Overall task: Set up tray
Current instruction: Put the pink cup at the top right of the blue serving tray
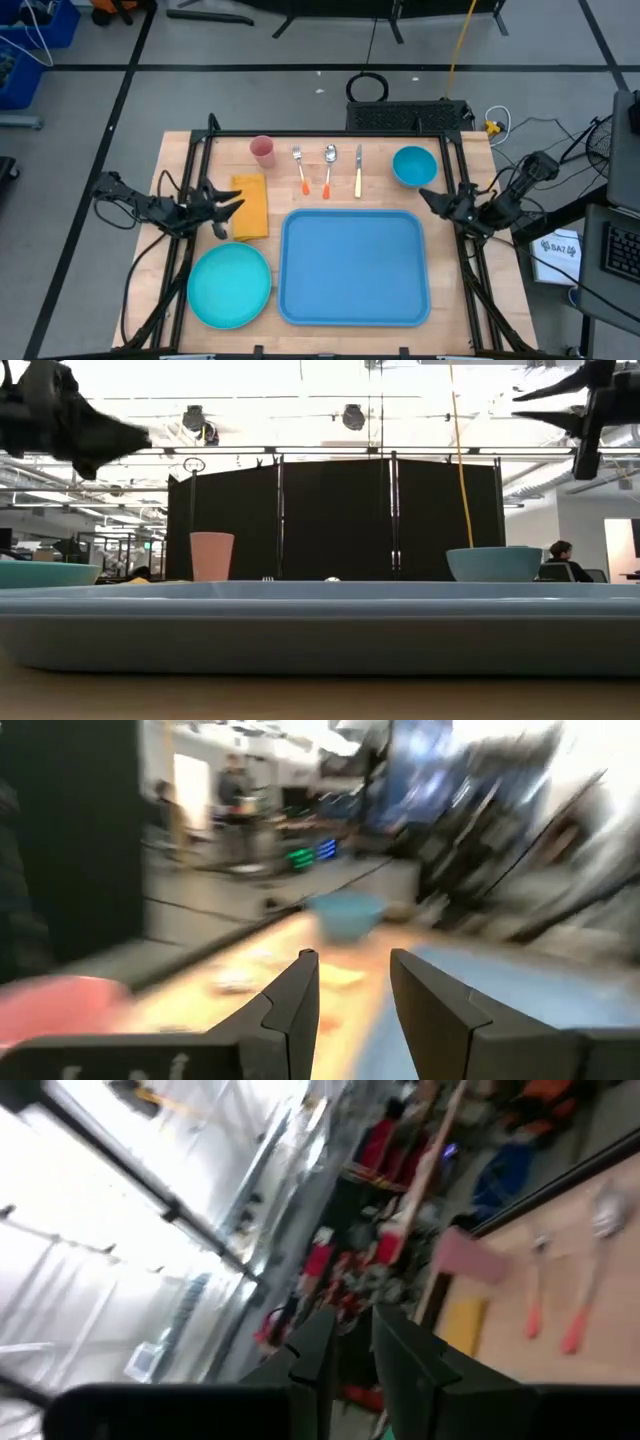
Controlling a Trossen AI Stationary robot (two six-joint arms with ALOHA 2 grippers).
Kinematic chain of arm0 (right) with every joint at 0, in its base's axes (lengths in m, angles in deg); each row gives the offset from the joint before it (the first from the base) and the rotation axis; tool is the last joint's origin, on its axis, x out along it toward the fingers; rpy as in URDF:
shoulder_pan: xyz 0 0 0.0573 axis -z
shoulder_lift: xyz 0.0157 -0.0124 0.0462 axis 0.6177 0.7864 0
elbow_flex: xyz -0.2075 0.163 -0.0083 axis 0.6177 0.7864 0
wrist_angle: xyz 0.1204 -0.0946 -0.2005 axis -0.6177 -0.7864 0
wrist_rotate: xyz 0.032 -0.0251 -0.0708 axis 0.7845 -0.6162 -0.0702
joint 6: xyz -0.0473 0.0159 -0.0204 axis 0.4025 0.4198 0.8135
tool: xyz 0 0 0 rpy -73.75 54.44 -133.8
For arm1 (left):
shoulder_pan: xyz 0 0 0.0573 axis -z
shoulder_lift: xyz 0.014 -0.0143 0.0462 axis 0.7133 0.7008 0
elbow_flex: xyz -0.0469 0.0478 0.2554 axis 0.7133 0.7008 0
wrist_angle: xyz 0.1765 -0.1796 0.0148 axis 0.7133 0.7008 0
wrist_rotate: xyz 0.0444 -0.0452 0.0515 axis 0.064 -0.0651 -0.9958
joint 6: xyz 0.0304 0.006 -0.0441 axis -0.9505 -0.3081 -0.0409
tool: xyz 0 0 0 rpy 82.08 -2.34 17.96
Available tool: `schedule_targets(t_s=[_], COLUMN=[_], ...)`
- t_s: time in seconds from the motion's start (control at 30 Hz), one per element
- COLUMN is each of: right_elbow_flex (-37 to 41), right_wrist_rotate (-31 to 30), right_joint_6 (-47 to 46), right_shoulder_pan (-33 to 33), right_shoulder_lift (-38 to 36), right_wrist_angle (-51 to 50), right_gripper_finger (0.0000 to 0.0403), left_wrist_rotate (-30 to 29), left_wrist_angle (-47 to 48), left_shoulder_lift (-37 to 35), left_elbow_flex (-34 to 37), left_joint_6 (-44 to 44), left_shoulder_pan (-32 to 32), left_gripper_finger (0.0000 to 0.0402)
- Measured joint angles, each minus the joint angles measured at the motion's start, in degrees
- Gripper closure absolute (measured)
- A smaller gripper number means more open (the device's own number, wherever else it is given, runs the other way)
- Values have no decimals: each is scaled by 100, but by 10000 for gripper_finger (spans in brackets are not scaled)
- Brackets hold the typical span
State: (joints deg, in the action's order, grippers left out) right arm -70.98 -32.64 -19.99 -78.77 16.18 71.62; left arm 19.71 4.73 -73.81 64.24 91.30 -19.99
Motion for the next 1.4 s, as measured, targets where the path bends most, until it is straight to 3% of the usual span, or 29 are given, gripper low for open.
schedule_targets(t_s=[0.1,0.2,0.27,0.47,0.73,0.93,1.17,1.4], right_elbow_flex=[0,-10,-79,-663,-1424,-1661,-1739,-2603], right_wrist_rotate=[152,649,847,702,2480,3634,4800,5186], right_joint_6=[-185,-878,-1303,-903,-1699,-2512,-2527,-2554], right_shoulder_pan=[59,146,223,585,1653,2140,2425,2476], right_shoulder_lift=[228,520,820,1780,3011,3907,4941,5749], right_wrist_angle=[4,1,-3,23,-120,-401,1412,484], right_gripper_finger=[333,333,334,339,329,271,189,161], left_wrist_rotate=[562,660,632,616,706,745,666,752], left_wrist_angle=[-526,-832,-1043,-1186,-1347,-1337,-1319,-1281], left_shoulder_lift=[0,-1,0,-3,0,0,0,0], left_elbow_flex=[-2,-7,-4,-4,-2,-2,-2,-2], left_joint_6=[1271,2099,2441,2931,3434,4166,4249,4532], left_shoulder_pan=[3,2,2,0,0,0,0,0], left_gripper_finger=[272,272,272,272,272,272,272,272])
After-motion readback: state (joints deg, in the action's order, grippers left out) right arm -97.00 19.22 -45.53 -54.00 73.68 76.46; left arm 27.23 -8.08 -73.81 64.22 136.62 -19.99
